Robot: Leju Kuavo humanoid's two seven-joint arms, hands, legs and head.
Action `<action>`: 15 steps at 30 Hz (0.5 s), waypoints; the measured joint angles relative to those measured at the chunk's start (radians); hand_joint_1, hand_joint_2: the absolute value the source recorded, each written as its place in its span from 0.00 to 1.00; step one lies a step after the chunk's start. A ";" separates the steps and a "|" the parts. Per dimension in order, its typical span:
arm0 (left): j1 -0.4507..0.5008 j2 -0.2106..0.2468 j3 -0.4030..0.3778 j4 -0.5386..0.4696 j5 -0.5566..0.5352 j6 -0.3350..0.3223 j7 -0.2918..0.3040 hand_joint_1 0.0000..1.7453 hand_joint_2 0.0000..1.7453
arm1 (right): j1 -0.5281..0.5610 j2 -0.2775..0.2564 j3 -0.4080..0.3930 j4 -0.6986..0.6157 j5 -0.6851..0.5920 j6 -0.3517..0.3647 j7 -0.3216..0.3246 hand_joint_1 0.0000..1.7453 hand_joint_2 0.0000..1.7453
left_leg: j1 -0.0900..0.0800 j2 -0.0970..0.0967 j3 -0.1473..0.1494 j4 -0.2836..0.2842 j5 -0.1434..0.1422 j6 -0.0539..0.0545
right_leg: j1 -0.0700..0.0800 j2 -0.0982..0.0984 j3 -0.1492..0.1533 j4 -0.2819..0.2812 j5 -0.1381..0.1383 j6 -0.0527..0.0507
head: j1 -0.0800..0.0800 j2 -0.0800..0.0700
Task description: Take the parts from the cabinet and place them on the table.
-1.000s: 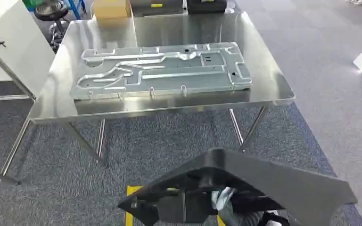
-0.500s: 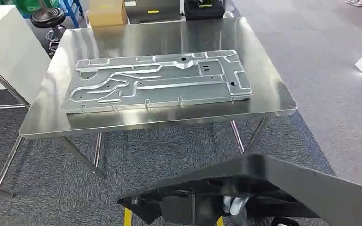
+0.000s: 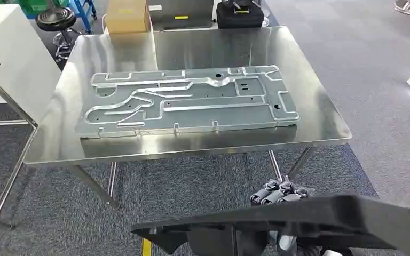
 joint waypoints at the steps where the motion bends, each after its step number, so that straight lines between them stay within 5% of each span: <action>1: 0.001 0.001 0.001 0.000 0.000 0.000 0.000 0.00 1.00 | 0.000 0.005 -0.005 -0.003 0.000 0.006 0.000 1.00 1.00 | 0.003 0.002 0.000 -0.003 0.000 -0.004 | 0.000 -0.001 -0.002 -0.001 -0.006 -0.002 | 0.000 0.000; 5: -0.002 0.002 0.008 0.000 0.000 0.000 0.000 0.00 1.00 | 0.002 0.019 -0.016 -0.009 0.000 0.013 0.000 1.00 1.00 | 0.000 0.008 0.010 0.009 -0.022 -0.025 | -0.011 0.005 0.032 -0.037 -0.013 -0.015 | -0.001 0.000; 9: 0.004 0.003 0.011 0.000 0.000 0.002 0.000 0.00 1.00 | 0.002 0.030 -0.023 -0.009 -0.002 0.027 0.000 1.00 1.00 | 0.016 0.008 -0.165 0.291 -0.105 -0.046 | -0.016 0.002 0.066 -0.042 -0.040 -0.022 | -0.001 0.000; 11: 0.007 0.003 0.015 0.000 0.000 0.003 0.000 0.00 1.00 | 0.002 0.034 -0.030 -0.010 -0.001 0.034 0.000 1.00 1.00 | 0.022 0.008 -0.187 0.268 -0.039 -0.051 | -0.018 0.007 0.089 -0.041 -0.057 -0.018 | -0.001 0.000; 13: 0.007 0.005 0.017 0.000 0.000 0.003 0.000 0.00 1.00 | 0.002 0.039 -0.034 -0.015 0.001 0.042 0.000 1.00 1.00 | 0.024 0.008 -0.134 0.107 0.081 -0.051 | -0.021 0.008 0.120 -0.041 -0.079 -0.010 | -0.001 0.000; 14: 0.008 0.005 0.018 0.000 0.000 0.003 -0.001 0.00 1.00 | 0.002 0.042 -0.036 -0.019 0.003 0.043 0.000 1.00 1.00 | 0.025 0.008 -0.114 0.037 0.115 -0.048 | -0.021 0.007 0.127 -0.042 -0.089 -0.004 | -0.001 0.000; 15: 0.007 0.005 0.019 0.000 0.000 0.003 -0.002 0.00 1.00 | 0.000 0.043 -0.037 -0.024 0.006 0.042 0.000 1.00 1.00 | 0.014 0.007 -0.101 0.032 0.096 -0.042 | -0.016 0.010 0.129 -0.039 -0.096 0.004 | -0.001 0.000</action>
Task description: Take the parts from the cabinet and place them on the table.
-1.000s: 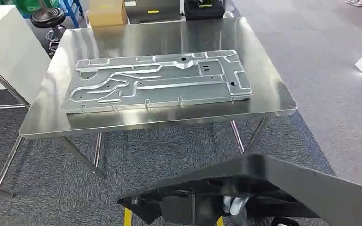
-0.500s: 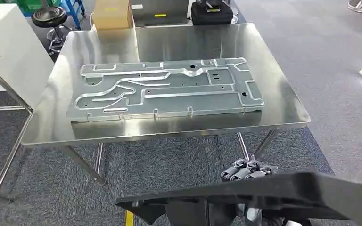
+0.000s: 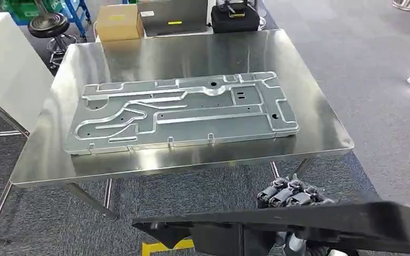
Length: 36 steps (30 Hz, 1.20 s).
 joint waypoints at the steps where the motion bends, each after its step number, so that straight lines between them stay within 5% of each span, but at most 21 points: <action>1: -0.002 0.000 0.003 0.000 0.000 -0.001 -0.002 0.00 1.00 | 0.001 0.001 0.000 -0.008 0.004 -0.003 0.000 1.00 1.00 | 0.000 0.001 0.009 -0.018 -0.017 0.016 | -0.001 0.001 -0.003 -0.001 -0.001 0.006 | 0.000 0.000; 5: 0.001 0.000 0.010 0.000 0.000 -0.003 -0.011 0.00 1.00 | -0.002 0.001 0.000 -0.034 0.025 -0.027 0.000 1.00 1.00 | 0.005 -0.003 0.031 -0.038 -0.026 0.043 | -0.005 -0.004 0.002 0.023 -0.008 0.026 | 0.000 0.000; 6: 0.001 0.001 0.013 0.000 0.000 -0.004 -0.012 0.00 1.00 | -0.007 0.001 0.000 -0.046 0.036 -0.041 0.000 1.00 1.00 | 0.005 -0.003 0.037 -0.040 -0.030 0.049 | -0.005 -0.004 -0.026 0.073 -0.026 0.028 | 0.000 0.000; 9: 0.000 0.001 0.026 0.000 0.000 -0.004 -0.014 0.00 1.00 | -0.012 0.000 0.000 -0.083 0.073 -0.131 0.000 1.00 1.00 | -0.002 -0.003 0.051 -0.039 -0.043 0.059 | -0.006 -0.004 -0.178 0.293 -0.106 0.033 | 0.000 0.000; 10: 0.001 0.001 0.032 0.000 0.000 -0.004 -0.014 0.00 1.00 | -0.012 -0.003 0.002 -0.096 0.082 -0.174 0.000 1.00 1.00 | -0.004 -0.004 0.058 -0.039 -0.049 0.059 | -0.005 -0.004 -0.207 0.314 -0.102 0.032 | 0.000 0.000; 11: 0.002 0.001 0.036 0.000 0.000 -0.004 -0.016 0.00 1.00 | -0.015 -0.008 0.003 -0.106 0.084 -0.218 0.000 1.00 1.00 | -0.006 -0.006 0.068 -0.039 -0.056 0.060 | -0.005 -0.004 -0.213 0.291 -0.068 0.029 | 0.000 0.000; 14: 0.001 0.000 0.047 0.000 0.000 -0.004 -0.023 0.00 1.00 | -0.067 -0.029 -0.010 -0.098 0.042 -0.267 0.000 1.00 1.00 | -0.015 -0.007 0.102 -0.040 -0.078 0.057 | 0.006 -0.004 -0.151 0.065 0.117 -0.001 | 0.000 0.000; 16: -0.003 -0.006 0.048 0.000 0.000 -0.006 -0.023 0.00 1.00 | -0.135 -0.036 -0.047 -0.048 0.011 -0.253 0.000 1.00 1.00 | -0.016 -0.005 0.101 -0.039 -0.087 0.047 | 0.020 -0.001 -0.148 0.032 0.064 -0.012 | 0.002 0.000; 18: -0.008 -0.006 0.048 0.000 0.000 -0.009 -0.022 0.00 1.00 | -0.226 -0.045 -0.114 0.055 0.006 -0.246 0.003 1.00 1.00 | -0.016 0.004 0.105 -0.026 -0.084 0.036 | 0.020 0.001 -0.144 0.024 0.109 -0.015 | 0.000 0.000; 21: -0.015 -0.005 0.047 0.000 0.000 -0.015 -0.022 0.00 1.00 | -0.364 -0.066 -0.192 0.209 0.042 -0.254 0.002 1.00 1.00 | -0.013 0.001 0.092 0.012 -0.116 0.023 | 0.007 -0.002 -0.125 0.010 0.113 -0.022 | 0.000 0.000; 24: -0.016 -0.002 0.047 0.000 0.000 -0.017 -0.022 0.00 1.00 | -0.435 -0.079 -0.256 0.323 0.079 -0.278 0.002 1.00 1.00 | -0.003 0.001 -0.028 0.222 -0.214 0.006 | 0.005 -0.009 -0.126 0.011 0.109 -0.027 | 0.000 0.000; 25: -0.010 -0.001 0.047 0.000 0.000 -0.017 -0.022 0.00 1.00 | -0.448 -0.083 -0.266 0.356 0.091 -0.289 0.004 1.00 1.00 | 0.001 0.001 -0.063 0.271 -0.222 0.001 | 0.003 -0.008 -0.126 0.012 0.107 -0.025 | 0.000 0.000; 27: -0.005 0.000 0.045 0.000 0.000 -0.017 -0.022 0.00 1.00 | -0.481 -0.093 -0.281 0.415 0.119 -0.313 0.014 1.00 1.00 | 0.009 0.001 -0.067 0.228 -0.169 -0.009 | -0.001 -0.006 -0.125 0.016 0.103 -0.021 | 0.000 0.000; 29: -0.007 0.005 0.044 0.000 0.000 -0.019 -0.022 0.00 1.00 | -0.523 -0.111 -0.297 0.488 0.165 -0.353 0.022 1.00 1.00 | 0.016 0.002 -0.003 0.048 -0.045 -0.019 | -0.008 -0.005 -0.121 0.024 0.094 -0.010 | 0.001 0.000; 30: -0.006 0.006 0.043 0.000 0.000 -0.021 -0.023 0.00 1.00 | -0.543 -0.119 -0.299 0.517 0.189 -0.376 0.024 1.00 1.00 | 0.018 0.001 0.015 -0.008 -0.025 -0.017 | -0.008 -0.006 -0.121 0.026 0.091 -0.005 | 0.001 0.000; 31: -0.009 0.006 0.041 0.000 0.000 -0.022 -0.024 0.00 1.00 | -0.564 -0.129 -0.302 0.552 0.214 -0.399 0.029 1.00 1.00 | 0.009 0.003 0.009 -0.020 -0.062 -0.005 | -0.007 -0.005 -0.125 0.030 0.094 0.001 | 0.001 0.000; 36: -0.009 0.008 0.034 0.000 0.000 -0.027 -0.027 0.00 1.00 | -0.658 -0.171 -0.307 0.686 0.365 -0.513 0.066 1.00 1.00 | 0.009 0.001 0.012 -0.027 -0.018 0.039 | -0.012 -0.007 -0.136 0.043 0.079 0.030 | 0.001 0.000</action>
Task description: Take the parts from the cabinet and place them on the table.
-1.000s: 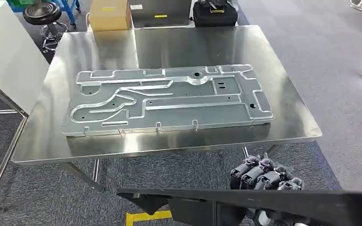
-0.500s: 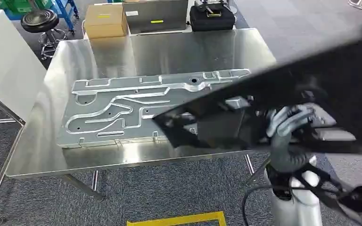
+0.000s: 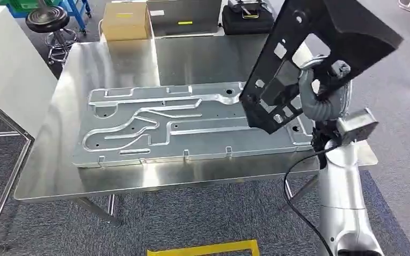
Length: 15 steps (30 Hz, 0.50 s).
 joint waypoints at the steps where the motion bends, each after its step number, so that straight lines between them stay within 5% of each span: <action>1: -0.004 0.000 0.000 0.000 0.000 0.000 -0.001 0.00 1.00 | -0.019 -0.008 0.001 0.021 0.035 -0.026 0.012 1.00 1.00 | 0.000 0.000 -0.001 -0.001 0.000 0.005 | 0.000 0.000 -0.022 0.046 -0.031 0.001 | 0.000 0.000; 3: -0.003 0.000 0.000 0.000 0.000 0.000 -0.001 0.00 1.00 | -0.069 -0.016 0.024 0.080 0.180 -0.123 0.065 1.00 1.00 | -0.002 -0.002 -0.001 0.000 0.000 0.007 | 0.001 0.000 -0.107 0.216 -0.104 0.006 | 0.000 0.000; 5: -0.004 0.000 0.000 0.000 0.000 0.000 -0.001 0.00 1.00 | -0.110 -0.024 0.072 0.147 0.338 -0.212 0.128 1.00 1.00 | -0.003 -0.001 -0.001 0.000 -0.001 0.008 | 0.001 0.000 -0.157 0.296 -0.110 0.007 | 0.000 0.000; 7: -0.004 0.000 0.000 0.000 0.000 0.000 -0.003 0.00 1.00 | -0.167 -0.029 0.135 0.223 0.550 -0.291 0.216 1.00 1.00 | -0.003 -0.002 0.003 0.002 -0.005 0.006 | -0.001 0.000 -0.118 0.198 -0.031 0.003 | 0.000 0.000; 9: -0.007 -0.002 0.000 0.000 0.000 0.001 -0.003 0.00 1.00 | -0.264 -0.027 0.217 0.330 0.812 -0.339 0.346 1.00 1.00 | -0.003 -0.003 0.006 0.007 -0.011 -0.002 | -0.001 0.000 -0.037 0.017 0.054 -0.005 | 0.000 0.000; 12: -0.012 -0.002 0.000 0.000 0.000 0.003 -0.004 0.00 1.00 | -0.377 -0.003 0.337 0.490 1.071 -0.349 0.490 1.00 1.00 | -0.008 -0.003 -0.001 0.006 -0.010 -0.017 | 0.007 0.002 -0.028 -0.010 0.037 -0.013 | 0.000 0.000; 15: -0.012 -0.005 0.000 0.000 0.000 0.003 -0.003 0.00 1.00 | -0.478 0.053 0.445 0.673 1.222 -0.342 0.573 1.00 1.00 | -0.004 -0.003 0.000 0.012 -0.021 -0.039 | 0.004 0.003 -0.017 -0.025 0.041 -0.036 | 0.000 0.000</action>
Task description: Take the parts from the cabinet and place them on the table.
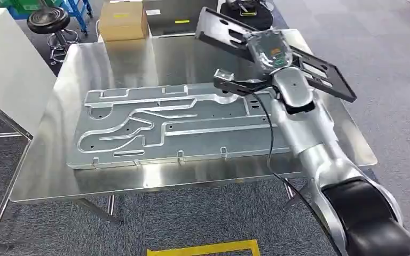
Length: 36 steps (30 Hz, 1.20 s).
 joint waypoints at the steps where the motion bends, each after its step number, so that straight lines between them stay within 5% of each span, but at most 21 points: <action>1: -0.001 0.000 0.000 0.000 0.000 0.000 0.000 0.00 1.00 | -0.022 0.025 0.032 0.055 0.025 0.001 0.017 1.00 1.00 | 0.000 0.000 -0.016 0.037 -0.023 -0.004 | 0.000 -0.001 0.003 -0.002 0.000 -0.008 | 0.000 0.000; 3: -0.001 0.000 0.000 0.000 0.000 0.000 0.003 0.00 1.00 | -0.059 0.073 0.093 0.153 0.045 0.013 0.030 1.00 1.00 | 0.000 0.001 -0.095 0.193 -0.090 -0.010 | 0.003 0.000 0.006 -0.001 -0.003 -0.014 | 0.000 0.000; 5: 0.002 -0.001 0.001 0.000 0.000 0.002 0.004 0.00 1.00 | -0.071 0.107 0.153 0.225 0.048 0.017 0.039 1.00 1.00 | 0.000 0.001 -0.159 0.296 -0.108 -0.013 | 0.007 0.001 0.008 0.001 -0.007 -0.018 | 0.000 0.000; 7: 0.005 -0.001 0.005 0.000 0.000 0.004 0.004 0.00 1.00 | -0.078 0.137 0.202 0.276 0.048 0.030 0.045 1.00 1.00 | 0.000 0.001 -0.139 0.225 -0.044 -0.009 | 0.010 0.000 0.013 0.002 -0.012 -0.019 | 0.000 0.000; 9: 0.006 -0.001 0.011 0.000 0.000 0.006 0.002 0.00 1.00 | -0.092 0.175 0.247 0.320 0.048 0.029 0.045 1.00 1.00 | -0.001 0.001 -0.061 0.045 0.053 0.001 | 0.012 0.003 0.019 0.004 -0.018 -0.018 | 0.000 0.000; 11: 0.004 -0.001 0.018 0.000 0.000 0.004 -0.003 0.00 1.00 | -0.100 0.206 0.273 0.355 0.045 0.010 0.037 1.00 1.00 | -0.009 -0.001 -0.033 -0.014 0.049 0.012 | 0.018 0.005 0.015 0.008 -0.021 -0.010 | 0.000 0.000; 14: 0.008 -0.002 0.018 0.000 0.000 -0.003 -0.009 0.00 1.00 | -0.086 0.226 0.285 0.387 0.027 -0.043 -0.005 1.00 1.00 | -0.009 -0.003 -0.033 -0.014 0.050 0.022 | 0.018 0.002 0.020 0.001 -0.021 0.004 | 0.000 0.000; 16: 0.007 -0.005 0.018 0.000 0.000 -0.003 -0.010 0.00 1.00 | -0.078 0.234 0.285 0.403 0.022 -0.068 -0.036 1.00 1.00 | 0.003 -0.002 -0.023 -0.028 0.056 0.032 | 0.019 0.001 0.010 0.032 -0.048 0.017 | 0.000 0.000; 19: 0.006 -0.006 0.018 0.000 0.000 -0.003 -0.010 0.00 1.00 | -0.054 0.243 0.291 0.433 0.032 -0.080 -0.054 1.00 1.00 | 0.002 -0.002 -0.023 -0.028 0.054 0.039 | 0.013 0.001 -0.100 0.256 -0.153 0.026 | 0.000 0.000; 20: 0.006 -0.006 0.017 0.000 0.000 -0.003 -0.010 0.00 1.00 | -0.039 0.247 0.298 0.443 0.037 -0.079 -0.057 1.00 1.00 | 0.002 -0.002 -0.023 -0.027 0.053 0.040 | 0.011 0.001 -0.126 0.304 -0.161 0.028 | 0.000 0.000; 22: 0.008 -0.006 0.016 0.000 0.000 -0.003 -0.012 0.00 1.00 | -0.012 0.253 0.304 0.458 0.045 -0.076 -0.060 1.00 1.00 | 0.002 -0.004 -0.021 -0.025 0.051 0.039 | 0.007 0.001 -0.108 0.251 -0.109 0.027 | 0.000 0.000; 24: 0.008 -0.006 0.014 0.000 0.000 -0.002 -0.014 0.00 1.00 | 0.000 0.267 0.314 0.466 0.045 -0.072 -0.059 1.00 1.00 | 0.002 -0.004 -0.021 -0.020 0.046 0.032 | 0.008 0.001 -0.029 0.081 -0.023 0.018 | 0.000 0.000; 25: 0.008 -0.006 0.012 0.000 0.000 0.000 -0.016 0.00 1.00 | 0.002 0.270 0.318 0.471 0.044 -0.069 -0.059 1.00 1.00 | 0.001 -0.004 -0.023 -0.017 0.043 0.027 | 0.010 0.000 0.001 0.017 -0.011 0.013 | 0.000 0.000; 29: 0.007 -0.007 0.003 0.000 -0.001 0.007 -0.022 0.00 1.00 | 0.024 0.281 0.320 0.488 0.024 -0.058 -0.062 1.00 1.00 | -0.002 -0.004 -0.021 -0.018 0.040 0.007 | 0.020 0.000 0.006 0.005 -0.015 -0.006 | 0.000 0.000; 31: 0.010 -0.007 -0.002 0.000 -0.001 0.012 -0.024 0.00 1.00 | 0.032 0.281 0.320 0.496 0.011 -0.059 -0.069 1.00 1.00 | 0.000 -0.002 -0.025 -0.002 0.024 -0.003 | 0.009 -0.002 0.017 -0.011 -0.008 -0.016 | 0.000 0.000; 34: 0.010 -0.004 -0.007 0.000 -0.001 0.021 -0.025 0.00 1.00 | 0.044 0.280 0.319 0.506 -0.003 -0.060 -0.071 1.00 1.00 | 0.003 -0.002 -0.114 0.202 -0.084 -0.013 | 0.009 -0.002 0.020 -0.011 -0.010 -0.023 | 0.000 0.000; 36: 0.015 -0.004 -0.009 0.000 -0.001 0.023 -0.025 0.00 1.00 | 0.066 0.275 0.318 0.516 -0.010 -0.061 -0.071 1.00 1.00 | 0.003 -0.002 -0.167 0.304 -0.105 -0.016 | 0.010 -0.002 0.022 -0.010 -0.012 -0.023 | 0.000 0.000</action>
